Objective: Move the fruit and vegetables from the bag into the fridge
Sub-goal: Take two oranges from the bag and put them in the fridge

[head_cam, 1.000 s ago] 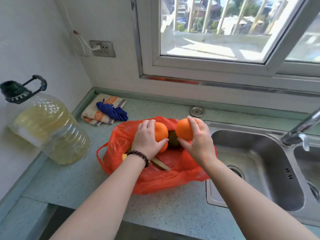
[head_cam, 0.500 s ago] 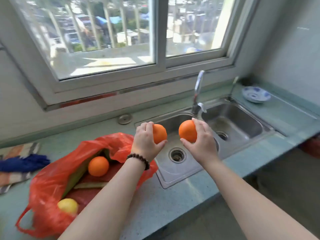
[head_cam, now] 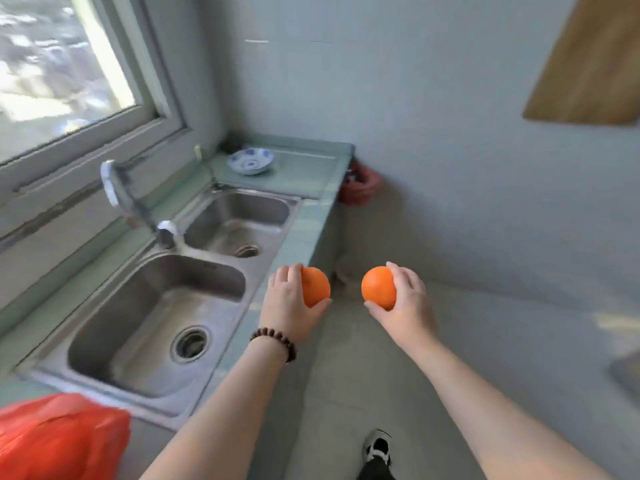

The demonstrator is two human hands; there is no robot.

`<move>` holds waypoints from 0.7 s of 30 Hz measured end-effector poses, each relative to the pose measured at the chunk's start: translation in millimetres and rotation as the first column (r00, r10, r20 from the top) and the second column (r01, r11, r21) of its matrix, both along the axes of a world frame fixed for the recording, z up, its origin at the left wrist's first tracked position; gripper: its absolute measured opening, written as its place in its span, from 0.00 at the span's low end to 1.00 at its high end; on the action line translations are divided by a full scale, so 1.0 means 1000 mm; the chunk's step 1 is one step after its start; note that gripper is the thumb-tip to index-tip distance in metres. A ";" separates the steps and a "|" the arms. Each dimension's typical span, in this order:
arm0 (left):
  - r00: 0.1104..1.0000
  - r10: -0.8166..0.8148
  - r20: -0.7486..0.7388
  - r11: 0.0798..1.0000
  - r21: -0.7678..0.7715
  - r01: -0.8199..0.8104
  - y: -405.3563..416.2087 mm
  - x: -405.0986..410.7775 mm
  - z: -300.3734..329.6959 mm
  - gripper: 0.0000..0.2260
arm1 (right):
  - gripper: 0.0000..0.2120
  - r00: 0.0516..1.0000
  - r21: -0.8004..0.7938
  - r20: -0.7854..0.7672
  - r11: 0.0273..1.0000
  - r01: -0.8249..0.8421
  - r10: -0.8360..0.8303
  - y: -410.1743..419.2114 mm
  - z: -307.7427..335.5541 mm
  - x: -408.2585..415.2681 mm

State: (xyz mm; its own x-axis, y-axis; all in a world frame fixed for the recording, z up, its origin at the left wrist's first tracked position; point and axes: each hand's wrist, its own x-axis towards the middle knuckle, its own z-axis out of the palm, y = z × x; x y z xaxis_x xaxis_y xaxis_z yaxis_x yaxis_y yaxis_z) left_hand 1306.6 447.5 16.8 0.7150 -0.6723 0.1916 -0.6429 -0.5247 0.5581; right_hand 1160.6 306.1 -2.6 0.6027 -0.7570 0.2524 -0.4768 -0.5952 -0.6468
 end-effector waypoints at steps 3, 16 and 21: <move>0.985 -0.174 0.005 0.985 0.012 0.174 -0.056 -0.036 0.004 0.35 | 0.37 0.983 -0.007 0.001 0.983 0.181 -0.181 -0.030 -0.001 -0.059; 0.723 -0.690 0.029 0.724 0.020 0.690 -0.278 -0.219 0.008 0.33 | 0.37 0.705 -0.023 0.039 0.705 0.709 -0.708 -0.146 -0.003 -0.267; 0.620 -0.784 0.010 0.620 0.025 0.784 -0.374 -0.301 0.017 0.34 | 0.37 0.579 -0.011 0.079 0.580 0.815 -0.812 -0.212 0.003 -0.347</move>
State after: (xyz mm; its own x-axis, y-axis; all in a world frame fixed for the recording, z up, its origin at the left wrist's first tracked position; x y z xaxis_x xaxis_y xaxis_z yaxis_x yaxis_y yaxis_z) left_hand 1005.2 74.0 33.6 -0.0887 -0.9793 0.1818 -0.8247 0.1745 0.5380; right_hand 814.1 94.3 0.0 -0.2771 -0.9104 0.3072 -0.7368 -0.0038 -0.6761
